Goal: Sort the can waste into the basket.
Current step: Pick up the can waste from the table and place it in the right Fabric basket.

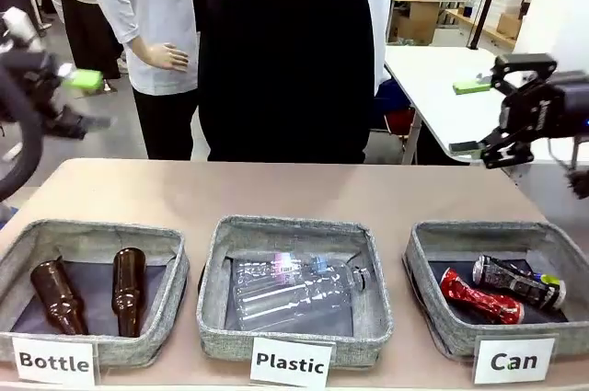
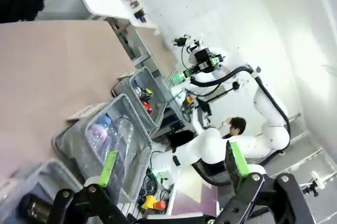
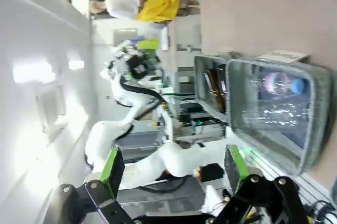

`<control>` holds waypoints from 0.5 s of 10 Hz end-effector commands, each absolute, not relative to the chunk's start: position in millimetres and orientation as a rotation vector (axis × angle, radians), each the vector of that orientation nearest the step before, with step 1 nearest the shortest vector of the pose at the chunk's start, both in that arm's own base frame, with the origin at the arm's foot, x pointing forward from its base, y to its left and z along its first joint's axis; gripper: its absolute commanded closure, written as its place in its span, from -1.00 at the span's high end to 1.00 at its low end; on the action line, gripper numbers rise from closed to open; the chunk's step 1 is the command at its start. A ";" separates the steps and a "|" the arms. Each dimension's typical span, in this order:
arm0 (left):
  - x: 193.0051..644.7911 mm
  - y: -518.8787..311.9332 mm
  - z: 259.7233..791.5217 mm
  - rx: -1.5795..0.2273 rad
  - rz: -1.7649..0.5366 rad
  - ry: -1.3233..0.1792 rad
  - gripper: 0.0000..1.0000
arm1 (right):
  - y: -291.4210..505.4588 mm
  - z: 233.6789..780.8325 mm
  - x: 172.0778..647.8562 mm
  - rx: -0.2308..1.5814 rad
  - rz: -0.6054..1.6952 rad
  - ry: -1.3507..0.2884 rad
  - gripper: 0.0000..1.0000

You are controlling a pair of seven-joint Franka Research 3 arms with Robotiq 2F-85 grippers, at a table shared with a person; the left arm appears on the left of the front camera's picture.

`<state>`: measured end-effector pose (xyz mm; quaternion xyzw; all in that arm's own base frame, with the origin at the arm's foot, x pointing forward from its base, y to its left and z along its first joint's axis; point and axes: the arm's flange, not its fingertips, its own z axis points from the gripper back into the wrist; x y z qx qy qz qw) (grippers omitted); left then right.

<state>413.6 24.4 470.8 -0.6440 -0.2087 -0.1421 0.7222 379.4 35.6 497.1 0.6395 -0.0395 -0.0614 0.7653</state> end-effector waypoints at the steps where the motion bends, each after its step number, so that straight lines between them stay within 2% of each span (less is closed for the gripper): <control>1: 411.3 43.2 446.5 -1.484 -0.307 -0.479 1.00 | 39.9 498.2 385.1 1.417 -0.192 -0.111 1.00; 2: 413.6 24.4 470.8 -1.422 -0.314 -0.461 1.00 | 35.4 498.7 385.1 1.208 -0.232 -0.205 1.00; 3: 413.6 24.4 470.8 -1.422 -0.314 -0.461 1.00 | 37.3 492.8 382.8 1.412 -0.153 -0.082 1.00; 5: 413.6 24.4 470.8 -1.422 -0.314 -0.461 1.00 | 37.3 492.8 382.8 1.412 -0.153 -0.082 1.00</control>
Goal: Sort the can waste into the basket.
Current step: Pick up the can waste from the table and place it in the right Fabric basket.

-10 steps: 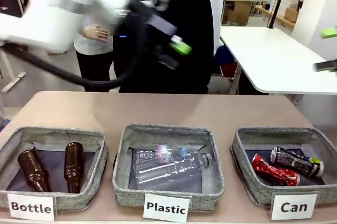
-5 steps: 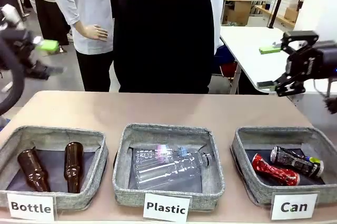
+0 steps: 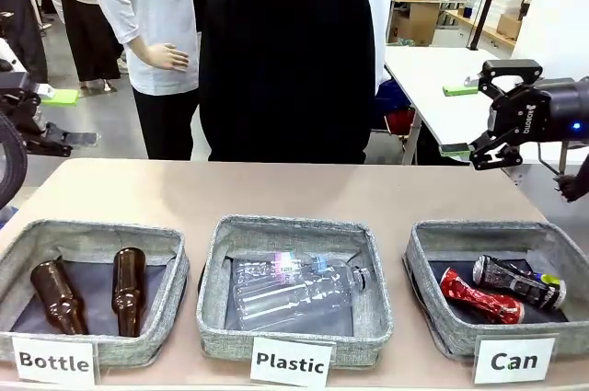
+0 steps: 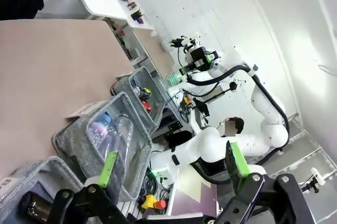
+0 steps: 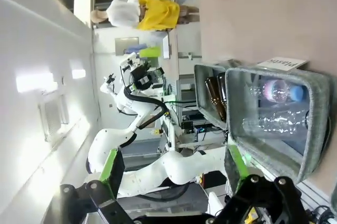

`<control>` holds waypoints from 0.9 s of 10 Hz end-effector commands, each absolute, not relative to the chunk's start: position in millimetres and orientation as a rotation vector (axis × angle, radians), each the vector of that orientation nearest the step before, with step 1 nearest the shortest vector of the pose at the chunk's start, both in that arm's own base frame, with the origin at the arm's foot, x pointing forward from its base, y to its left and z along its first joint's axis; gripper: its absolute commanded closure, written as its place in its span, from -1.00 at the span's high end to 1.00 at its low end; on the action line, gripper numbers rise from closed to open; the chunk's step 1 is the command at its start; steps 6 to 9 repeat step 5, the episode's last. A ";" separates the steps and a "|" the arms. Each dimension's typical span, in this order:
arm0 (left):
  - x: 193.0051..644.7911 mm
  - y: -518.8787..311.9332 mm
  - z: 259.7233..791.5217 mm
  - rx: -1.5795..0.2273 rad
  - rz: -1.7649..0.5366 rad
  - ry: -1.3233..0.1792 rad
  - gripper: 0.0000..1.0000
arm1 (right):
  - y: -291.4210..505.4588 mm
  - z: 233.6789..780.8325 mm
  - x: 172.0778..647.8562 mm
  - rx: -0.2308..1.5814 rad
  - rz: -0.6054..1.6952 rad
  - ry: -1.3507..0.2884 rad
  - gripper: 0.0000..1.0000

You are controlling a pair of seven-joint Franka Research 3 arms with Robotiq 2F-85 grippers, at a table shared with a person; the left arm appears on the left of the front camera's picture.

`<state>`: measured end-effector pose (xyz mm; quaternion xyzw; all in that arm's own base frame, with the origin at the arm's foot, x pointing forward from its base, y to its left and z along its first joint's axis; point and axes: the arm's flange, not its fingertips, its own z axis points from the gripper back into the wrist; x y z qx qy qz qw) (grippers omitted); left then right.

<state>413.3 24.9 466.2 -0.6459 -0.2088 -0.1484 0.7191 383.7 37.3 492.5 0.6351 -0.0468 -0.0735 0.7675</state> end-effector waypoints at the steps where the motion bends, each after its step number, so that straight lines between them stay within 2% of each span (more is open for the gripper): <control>1: 413.6 24.4 470.8 -1.422 -0.314 -0.461 1.00 | 37.3 492.8 382.8 1.412 -0.153 -0.082 1.00; 9: 413.6 24.4 470.8 -1.422 -0.314 -0.461 1.00 | 37.3 492.8 382.8 1.412 -0.153 -0.082 1.00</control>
